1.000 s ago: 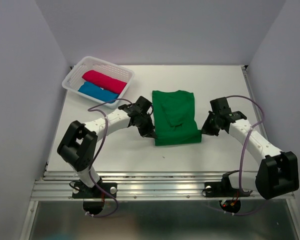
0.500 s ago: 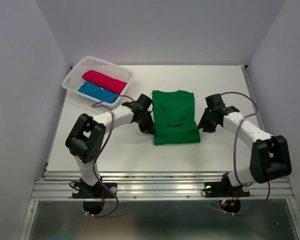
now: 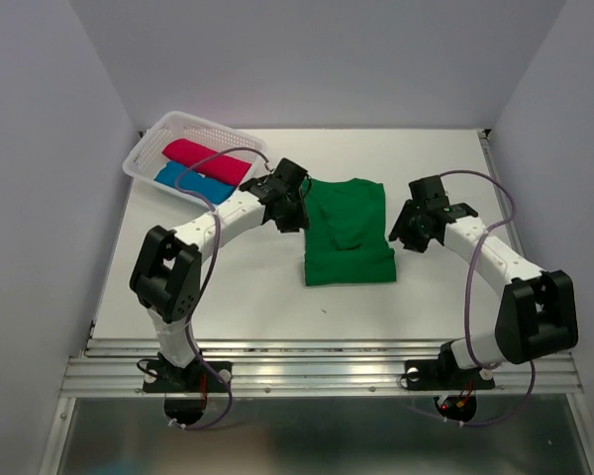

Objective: Roll the t-shirts
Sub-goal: Roll the T-shirt to the center of the board.

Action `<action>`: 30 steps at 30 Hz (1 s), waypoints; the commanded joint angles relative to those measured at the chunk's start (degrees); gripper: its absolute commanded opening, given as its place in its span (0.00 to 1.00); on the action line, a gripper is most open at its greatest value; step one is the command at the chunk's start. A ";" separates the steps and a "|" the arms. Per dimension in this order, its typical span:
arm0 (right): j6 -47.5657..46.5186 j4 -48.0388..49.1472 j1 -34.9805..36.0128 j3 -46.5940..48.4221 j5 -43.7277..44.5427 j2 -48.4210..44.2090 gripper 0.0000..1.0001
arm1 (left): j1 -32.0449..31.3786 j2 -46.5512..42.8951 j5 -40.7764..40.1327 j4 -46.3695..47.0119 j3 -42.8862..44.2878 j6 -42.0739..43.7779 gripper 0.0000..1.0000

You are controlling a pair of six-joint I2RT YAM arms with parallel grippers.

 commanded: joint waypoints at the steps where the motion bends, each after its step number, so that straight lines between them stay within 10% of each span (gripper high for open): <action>1: 0.11 0.57 0.31 2.05 -1.14 -4.89 0.50 | -0.60 -8.11 -6.46 -0.65 0.56 5.02 0.34; 6: 0.63 1.45 0.31 -0.76 -7.72 -8.40 0.23 | -3.67 -13.65 -1.38 2.52 -4.10 7.83 0.00; 10: 2.57 3.56 1.36 -4.62 -9.67 -9.38 0.01 | -7.36 -14.89 3.38 7.44 -9.19 6.00 0.00; 30: 0.90 9.62 3.38 -2.70 -1.50 6.53 0.01 | -10.09 -1.98 -1.36 11.75 -9.91 4.85 0.00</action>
